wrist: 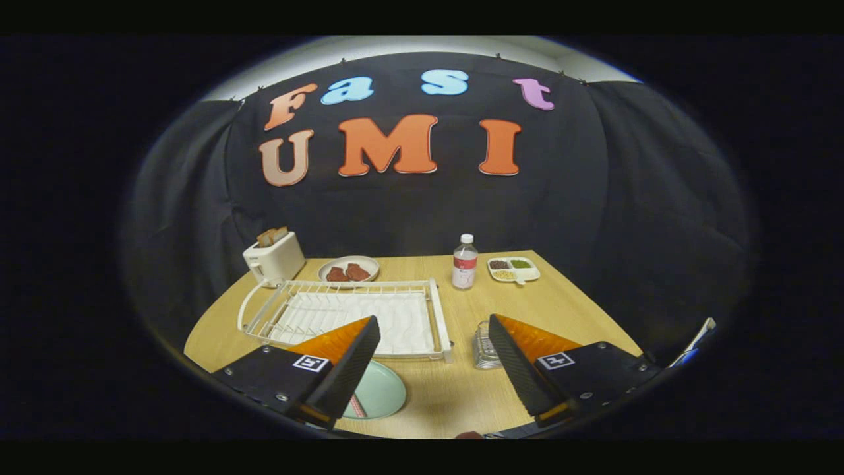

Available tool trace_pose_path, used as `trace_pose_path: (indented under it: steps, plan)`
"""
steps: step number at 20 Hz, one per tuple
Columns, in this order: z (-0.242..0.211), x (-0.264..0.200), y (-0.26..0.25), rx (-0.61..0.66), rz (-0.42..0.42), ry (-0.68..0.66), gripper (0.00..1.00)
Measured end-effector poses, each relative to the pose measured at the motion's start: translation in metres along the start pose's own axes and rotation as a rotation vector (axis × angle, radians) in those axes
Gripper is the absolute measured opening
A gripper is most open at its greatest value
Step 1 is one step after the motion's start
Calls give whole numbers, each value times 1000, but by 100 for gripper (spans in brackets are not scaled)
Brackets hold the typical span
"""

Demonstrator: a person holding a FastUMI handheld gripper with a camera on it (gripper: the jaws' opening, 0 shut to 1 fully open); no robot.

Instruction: Take the plate from the dish rack, then take the spoon from the basket and place it into the plate.

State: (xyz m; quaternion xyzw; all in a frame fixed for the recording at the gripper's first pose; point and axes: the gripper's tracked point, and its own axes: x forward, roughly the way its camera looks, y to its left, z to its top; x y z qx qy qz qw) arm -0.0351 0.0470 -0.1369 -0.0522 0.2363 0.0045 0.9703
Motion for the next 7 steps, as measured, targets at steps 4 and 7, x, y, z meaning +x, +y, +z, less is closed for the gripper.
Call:
trace_pose_path:
  steps: [4, 7]
  plan:
    - [30, -12, -9, 19, -16, -74, 99]
    - [38, -20, -11, 50, -16, -96, 99]
